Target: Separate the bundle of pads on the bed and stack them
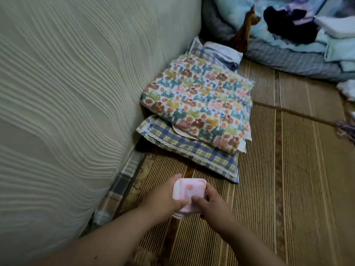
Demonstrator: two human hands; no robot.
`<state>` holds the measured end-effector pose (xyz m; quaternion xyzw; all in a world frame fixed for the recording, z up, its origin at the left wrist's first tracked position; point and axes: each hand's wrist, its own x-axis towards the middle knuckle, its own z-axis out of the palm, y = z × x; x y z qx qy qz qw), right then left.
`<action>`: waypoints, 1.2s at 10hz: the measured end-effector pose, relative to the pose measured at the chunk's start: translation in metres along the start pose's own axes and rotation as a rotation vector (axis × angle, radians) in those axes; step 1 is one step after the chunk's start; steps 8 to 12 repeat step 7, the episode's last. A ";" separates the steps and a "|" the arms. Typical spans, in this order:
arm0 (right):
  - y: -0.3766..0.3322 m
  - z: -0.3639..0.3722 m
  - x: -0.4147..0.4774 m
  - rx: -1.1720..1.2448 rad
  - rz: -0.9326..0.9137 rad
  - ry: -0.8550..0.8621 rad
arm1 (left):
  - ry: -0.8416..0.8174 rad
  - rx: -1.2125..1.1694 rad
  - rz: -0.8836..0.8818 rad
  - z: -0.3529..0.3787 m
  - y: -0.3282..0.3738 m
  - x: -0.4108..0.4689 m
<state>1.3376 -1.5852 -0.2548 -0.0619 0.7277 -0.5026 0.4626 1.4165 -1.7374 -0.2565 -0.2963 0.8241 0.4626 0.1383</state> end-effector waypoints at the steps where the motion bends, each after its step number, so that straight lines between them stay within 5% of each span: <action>1: 0.043 0.009 0.040 0.005 0.046 0.035 | -0.071 0.020 -0.028 0.027 -0.039 0.041; 4: 0.126 0.028 0.111 -0.298 0.117 0.114 | -0.209 0.288 -0.086 0.079 -0.110 0.106; 6: 0.093 0.013 0.084 -0.505 0.131 0.170 | -0.210 0.405 -0.103 0.054 -0.079 0.082; 7: 0.042 -0.005 0.050 -0.711 -0.046 0.272 | -0.124 0.472 0.053 0.029 -0.029 0.055; 12: 0.042 -0.005 0.050 -0.711 -0.046 0.272 | -0.124 0.472 0.053 0.029 -0.029 0.055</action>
